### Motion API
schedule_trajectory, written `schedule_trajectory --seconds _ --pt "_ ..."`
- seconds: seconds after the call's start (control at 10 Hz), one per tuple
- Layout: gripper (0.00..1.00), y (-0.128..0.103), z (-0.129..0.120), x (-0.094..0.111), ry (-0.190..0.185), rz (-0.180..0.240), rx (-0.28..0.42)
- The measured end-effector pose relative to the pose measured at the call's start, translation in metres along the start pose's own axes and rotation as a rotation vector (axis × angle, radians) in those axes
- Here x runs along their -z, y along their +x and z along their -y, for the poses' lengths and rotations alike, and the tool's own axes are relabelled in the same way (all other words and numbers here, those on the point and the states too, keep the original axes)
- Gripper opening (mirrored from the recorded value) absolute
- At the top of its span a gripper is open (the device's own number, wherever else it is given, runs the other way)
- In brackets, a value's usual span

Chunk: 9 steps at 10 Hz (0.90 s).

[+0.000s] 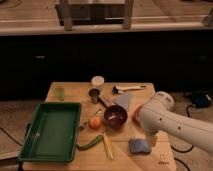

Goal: Wipe tray with sponge

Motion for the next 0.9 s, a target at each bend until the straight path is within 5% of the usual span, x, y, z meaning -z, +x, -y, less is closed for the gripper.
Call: schedule_trajectory --seconds 0.9 --pt "0.80 -0.002 -0.017 -0.041 0.010 0.055 -0.004"
